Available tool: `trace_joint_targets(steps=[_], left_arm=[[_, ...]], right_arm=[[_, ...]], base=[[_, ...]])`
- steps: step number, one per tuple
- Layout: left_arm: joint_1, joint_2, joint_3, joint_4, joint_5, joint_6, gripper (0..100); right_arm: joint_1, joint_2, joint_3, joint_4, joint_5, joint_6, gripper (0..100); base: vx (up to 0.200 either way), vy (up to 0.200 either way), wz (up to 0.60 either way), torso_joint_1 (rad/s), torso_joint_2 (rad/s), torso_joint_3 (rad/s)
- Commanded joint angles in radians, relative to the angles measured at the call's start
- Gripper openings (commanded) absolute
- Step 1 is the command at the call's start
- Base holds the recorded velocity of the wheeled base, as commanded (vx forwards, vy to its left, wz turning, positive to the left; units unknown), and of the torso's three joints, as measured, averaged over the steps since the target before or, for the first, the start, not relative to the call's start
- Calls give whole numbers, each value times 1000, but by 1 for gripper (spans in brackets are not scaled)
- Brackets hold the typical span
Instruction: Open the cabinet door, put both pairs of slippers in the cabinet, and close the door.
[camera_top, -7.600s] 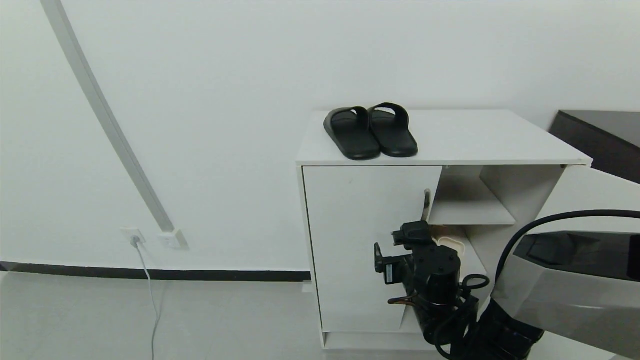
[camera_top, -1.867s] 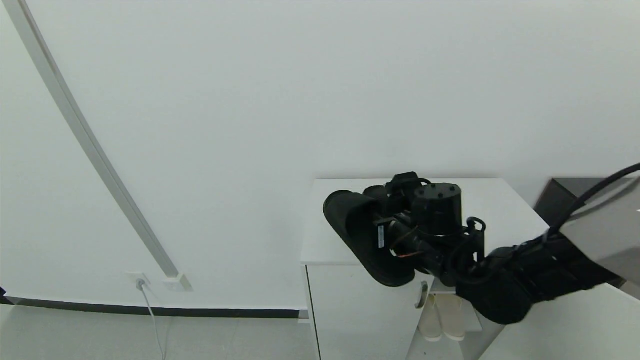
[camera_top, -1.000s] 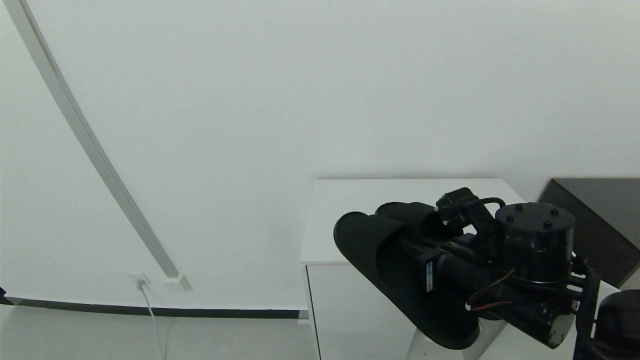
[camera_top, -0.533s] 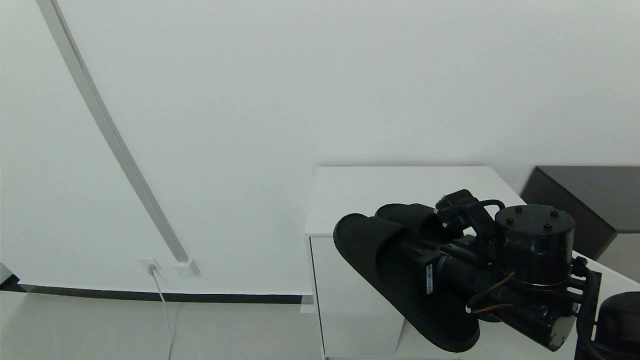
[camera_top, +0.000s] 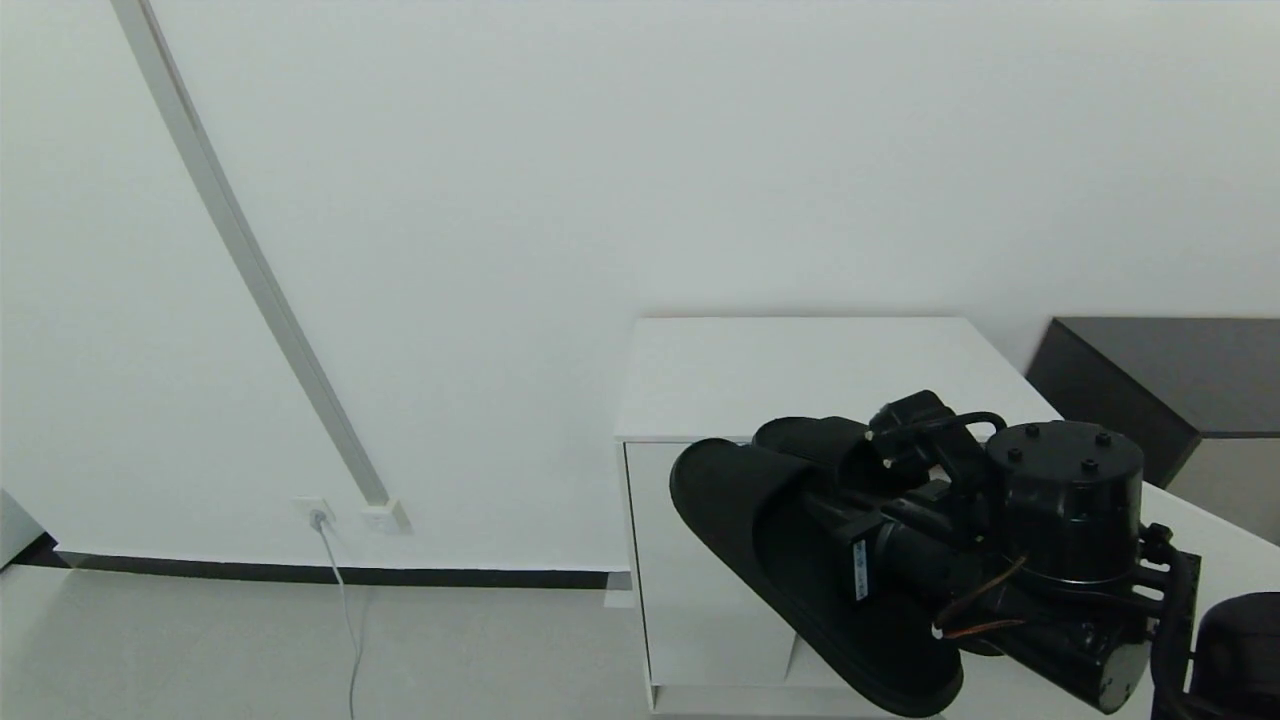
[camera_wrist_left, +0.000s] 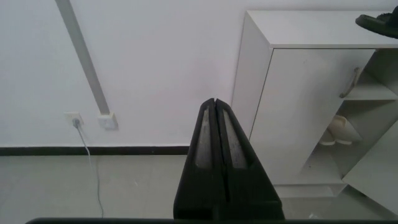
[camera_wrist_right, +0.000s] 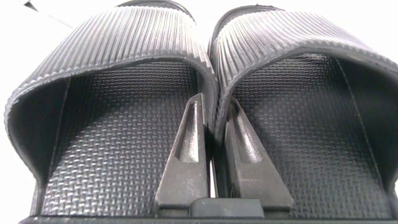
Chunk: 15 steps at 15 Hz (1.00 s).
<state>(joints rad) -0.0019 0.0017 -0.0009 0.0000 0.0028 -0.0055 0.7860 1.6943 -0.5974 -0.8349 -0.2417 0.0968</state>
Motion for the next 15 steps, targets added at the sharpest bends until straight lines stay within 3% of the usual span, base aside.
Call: trace_joint_targets(steps=[1,7,15], left_arm=[[0,0,1,0,0,-1,0],[0,0,-1,0,0,-1,0],[0,0,-1,0,0,-1,0]], right_arm=[[3,4,5,-1,-1,0,0],[6,7,5,-1,-1,0,0],[7,5,5,-1,-2,0,0]], base=[[0,0,0,0,0,0],[0,0,0,0,0,0],[0,-200,0,4,2,-1]])
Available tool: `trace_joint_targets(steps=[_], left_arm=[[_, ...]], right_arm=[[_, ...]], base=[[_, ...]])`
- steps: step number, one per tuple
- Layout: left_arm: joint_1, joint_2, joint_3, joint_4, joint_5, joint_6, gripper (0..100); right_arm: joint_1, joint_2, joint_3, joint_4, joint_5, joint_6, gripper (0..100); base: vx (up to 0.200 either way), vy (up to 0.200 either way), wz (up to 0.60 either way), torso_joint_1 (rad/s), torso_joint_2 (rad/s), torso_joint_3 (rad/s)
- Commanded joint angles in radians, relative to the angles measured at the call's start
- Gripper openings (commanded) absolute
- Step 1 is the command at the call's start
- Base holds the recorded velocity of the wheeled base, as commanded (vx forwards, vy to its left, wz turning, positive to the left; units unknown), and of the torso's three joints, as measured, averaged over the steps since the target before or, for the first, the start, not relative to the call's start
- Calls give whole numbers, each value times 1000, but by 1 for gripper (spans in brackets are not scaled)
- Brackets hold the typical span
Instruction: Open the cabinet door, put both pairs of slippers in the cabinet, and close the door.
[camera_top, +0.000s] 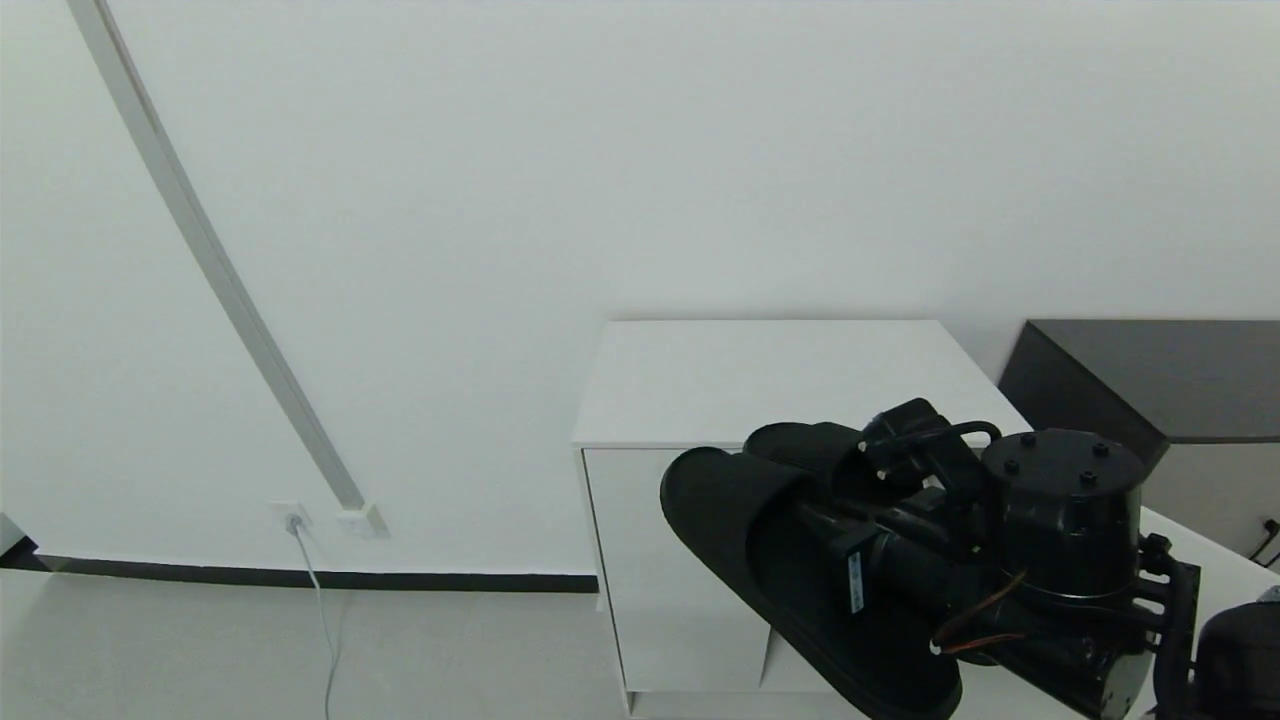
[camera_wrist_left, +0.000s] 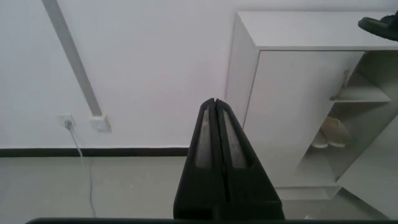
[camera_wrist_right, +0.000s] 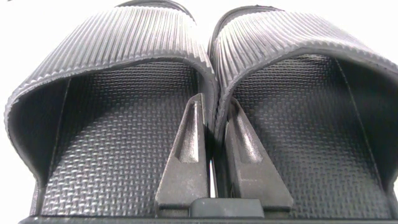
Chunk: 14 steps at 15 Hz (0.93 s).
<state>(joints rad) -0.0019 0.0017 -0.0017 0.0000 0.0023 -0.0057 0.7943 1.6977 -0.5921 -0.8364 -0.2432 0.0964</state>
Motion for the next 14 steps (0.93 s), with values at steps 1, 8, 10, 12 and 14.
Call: trace_joint_targets(steps=[1,8,10,12,14], left_arm=[[0,1,0,0,1,0,0],[0,1,0,0,-1,1,0],[0,1,0,0,-1,1,0],[0,1,0,0,-1,1,0],[0,1,0,0,-1,1,0]], right_arm=[[-1,2,0,0,-1,0,0],[13,0,0,-1,1,2,0],[13,4,0,0,1,3,0],[13,0,0,-1,1,3,0],[13,-3,2,-1,-1,5,0]], base=[[0,-200,0,2,7,2],[0,-200,0,2,4,4],[0,-200,0,2,2,-2],[0,0,0,0,0,0],[0,0,0,0,0,0]])
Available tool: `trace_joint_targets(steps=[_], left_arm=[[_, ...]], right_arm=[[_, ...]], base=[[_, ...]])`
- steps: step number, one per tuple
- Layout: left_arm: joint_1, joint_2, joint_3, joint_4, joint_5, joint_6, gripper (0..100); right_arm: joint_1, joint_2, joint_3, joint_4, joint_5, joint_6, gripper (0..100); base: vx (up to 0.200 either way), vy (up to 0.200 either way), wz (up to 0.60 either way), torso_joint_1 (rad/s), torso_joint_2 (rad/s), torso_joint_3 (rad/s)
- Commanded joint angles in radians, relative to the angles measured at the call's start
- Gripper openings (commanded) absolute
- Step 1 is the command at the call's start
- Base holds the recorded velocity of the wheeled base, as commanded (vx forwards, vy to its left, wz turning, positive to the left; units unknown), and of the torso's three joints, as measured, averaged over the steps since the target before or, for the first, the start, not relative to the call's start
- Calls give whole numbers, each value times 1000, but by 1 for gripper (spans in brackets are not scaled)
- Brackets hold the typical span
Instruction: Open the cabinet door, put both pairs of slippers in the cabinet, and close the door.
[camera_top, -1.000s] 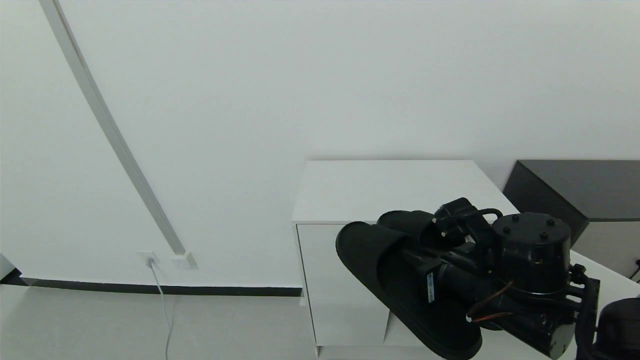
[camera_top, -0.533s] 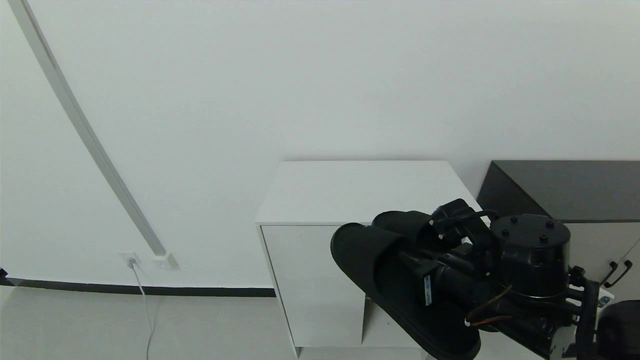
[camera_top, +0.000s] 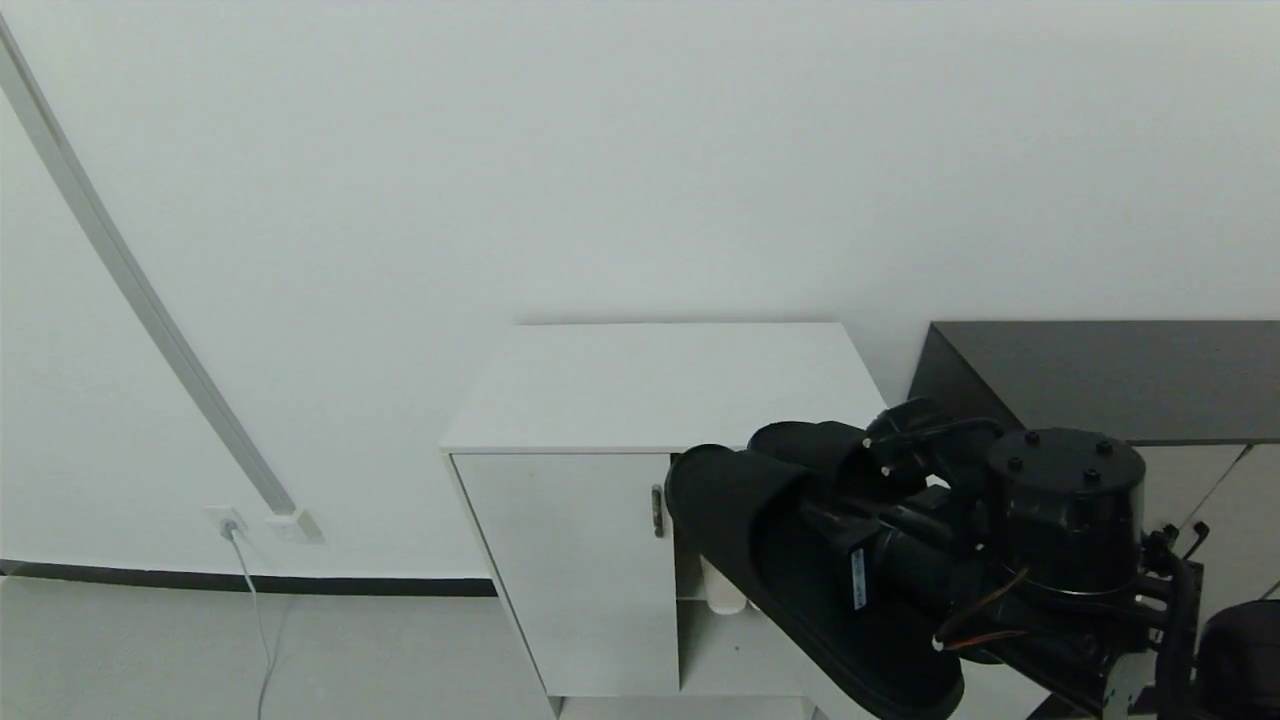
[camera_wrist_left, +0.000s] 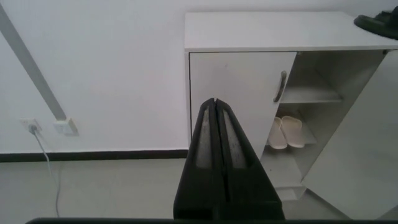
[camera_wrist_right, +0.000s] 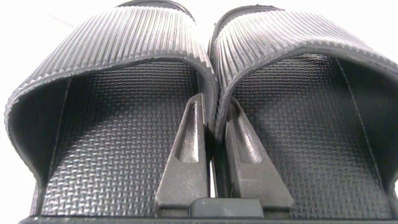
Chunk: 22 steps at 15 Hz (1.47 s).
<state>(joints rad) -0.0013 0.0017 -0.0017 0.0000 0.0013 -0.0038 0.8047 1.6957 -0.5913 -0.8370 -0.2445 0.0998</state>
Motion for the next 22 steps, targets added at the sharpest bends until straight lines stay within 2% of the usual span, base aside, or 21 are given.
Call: trace_joint_targets(steps=[1,5,21,22], left_arm=[[0,1,0,0,0,-1,0],[0,0,0,0,2,-1,0],[0,0,0,0,0,-1,0],[0,0,0,0,0,-1,0]], right_arm=[[2,-1,1,-1,1,0,0],[2,4,64,-57,-1,-58,0],[4,2,64,-60,8,-58,0],[2,2,65,-60,11,-57,0]], base=[[0,0,0,0,0,0],[0,0,0,0,0,0],[0,0,0,0,0,0],[0,0,-600,2,-2,2]])
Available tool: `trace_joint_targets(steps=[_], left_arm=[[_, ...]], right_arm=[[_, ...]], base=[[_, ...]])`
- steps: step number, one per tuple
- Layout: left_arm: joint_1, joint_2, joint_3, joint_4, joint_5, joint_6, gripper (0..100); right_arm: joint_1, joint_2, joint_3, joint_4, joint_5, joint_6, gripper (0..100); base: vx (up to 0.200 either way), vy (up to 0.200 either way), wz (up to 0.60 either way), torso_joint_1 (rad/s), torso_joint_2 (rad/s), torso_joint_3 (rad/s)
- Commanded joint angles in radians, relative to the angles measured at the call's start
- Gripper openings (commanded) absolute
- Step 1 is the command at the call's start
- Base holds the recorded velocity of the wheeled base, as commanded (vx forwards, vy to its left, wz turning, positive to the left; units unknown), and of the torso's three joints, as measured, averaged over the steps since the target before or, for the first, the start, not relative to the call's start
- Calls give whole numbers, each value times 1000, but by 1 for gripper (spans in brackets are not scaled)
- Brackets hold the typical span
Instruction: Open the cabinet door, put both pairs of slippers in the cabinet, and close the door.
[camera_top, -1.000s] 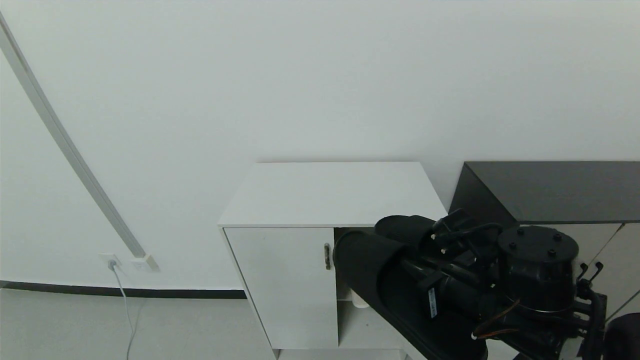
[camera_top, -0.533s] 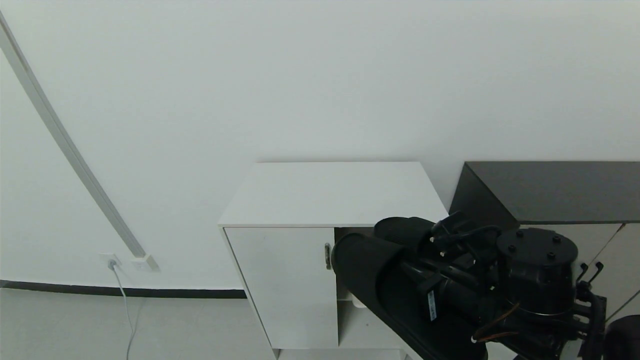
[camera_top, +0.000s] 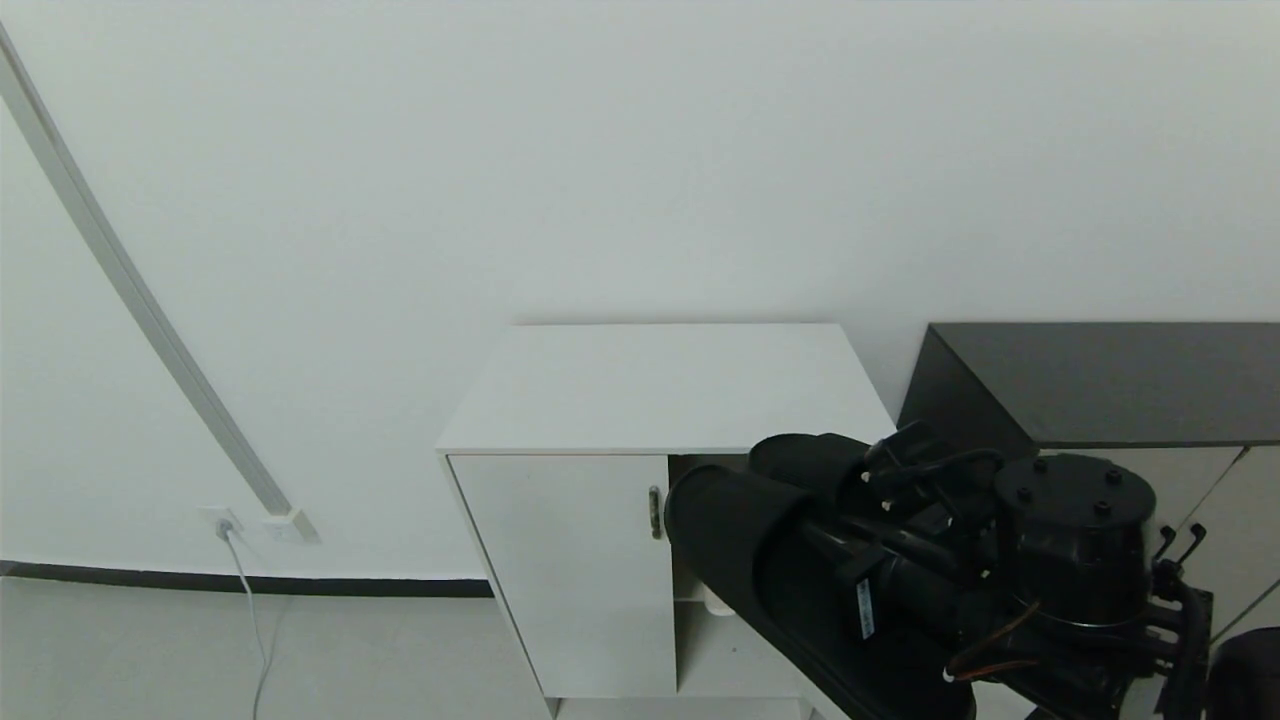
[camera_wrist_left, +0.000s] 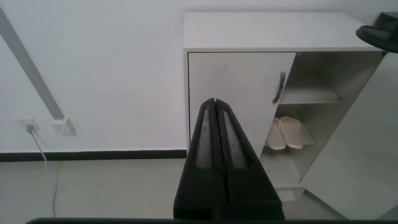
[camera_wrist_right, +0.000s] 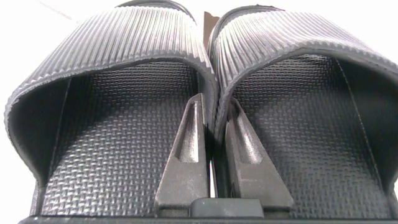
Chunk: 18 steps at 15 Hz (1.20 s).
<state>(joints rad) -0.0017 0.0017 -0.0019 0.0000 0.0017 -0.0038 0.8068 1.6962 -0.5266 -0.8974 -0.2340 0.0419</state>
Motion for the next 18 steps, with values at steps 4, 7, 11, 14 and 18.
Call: trace_joint_targets(steps=[4,7,11,14,18], left_arm=[[0,0,0,0,0,-1,0],[0,0,0,0,1,-1,0],[0,1,0,0,1,-1,0],[0,0,0,0,0,-1,0],[0,0,0,0,0,-2,0]], right_arm=[[0,3,0,0,1,-2,0],[2,3,2,0,1,-2,0],[2,3,8,0,4,-2,0],[6,3,14,0,4,-2,0],[8,0,16,0,2,-2,0]], base=[[0,0,0,-59,128,69],[0,0,0,0,0,0],[0,0,0,0,0,0],[0,0,0,-68,140,85],[0,0,0,-150,350,193]])
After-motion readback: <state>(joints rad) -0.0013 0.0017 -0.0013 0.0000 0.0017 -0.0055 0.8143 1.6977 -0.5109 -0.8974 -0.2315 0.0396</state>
